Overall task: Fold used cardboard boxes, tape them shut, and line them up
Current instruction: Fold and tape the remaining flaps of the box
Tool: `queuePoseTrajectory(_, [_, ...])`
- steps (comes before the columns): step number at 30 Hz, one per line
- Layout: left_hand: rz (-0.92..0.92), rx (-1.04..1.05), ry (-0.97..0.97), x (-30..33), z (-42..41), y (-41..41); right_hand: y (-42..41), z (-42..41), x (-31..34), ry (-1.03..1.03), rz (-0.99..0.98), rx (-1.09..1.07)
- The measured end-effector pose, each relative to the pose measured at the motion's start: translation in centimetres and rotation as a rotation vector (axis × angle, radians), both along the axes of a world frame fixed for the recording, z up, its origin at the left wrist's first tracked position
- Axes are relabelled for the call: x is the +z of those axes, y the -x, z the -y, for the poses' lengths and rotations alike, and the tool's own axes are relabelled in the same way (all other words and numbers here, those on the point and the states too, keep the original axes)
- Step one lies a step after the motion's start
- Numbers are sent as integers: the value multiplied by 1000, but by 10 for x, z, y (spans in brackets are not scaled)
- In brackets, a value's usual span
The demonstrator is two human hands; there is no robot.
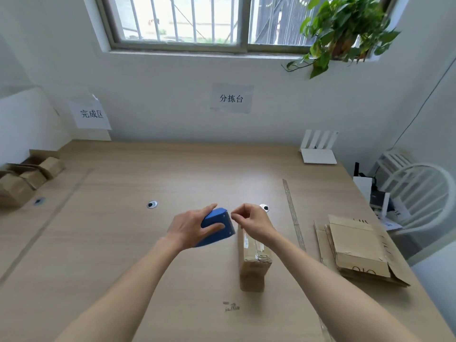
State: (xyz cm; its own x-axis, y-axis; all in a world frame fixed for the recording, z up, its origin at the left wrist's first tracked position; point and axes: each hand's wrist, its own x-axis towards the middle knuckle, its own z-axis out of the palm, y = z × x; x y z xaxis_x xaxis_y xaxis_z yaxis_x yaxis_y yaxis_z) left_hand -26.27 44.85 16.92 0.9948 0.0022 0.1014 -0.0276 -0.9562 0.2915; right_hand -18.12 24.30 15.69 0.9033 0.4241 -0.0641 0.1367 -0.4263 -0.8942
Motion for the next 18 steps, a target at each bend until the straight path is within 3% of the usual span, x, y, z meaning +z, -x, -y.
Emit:
queuePoseTrajectory(6, [-199, -20, -49, -48, -3, -2, -1, 109, -51, 118, -164, -255])
queuePoseTrajectory(9, [-212, -47, -68, -67, 4, 3, 4, 159, -76, 121, -300, -219])
queuePoseTrajectory(18, [-332, -41, -50, -107, 26, -13, -3, 162, -139, 66, -353, -374])
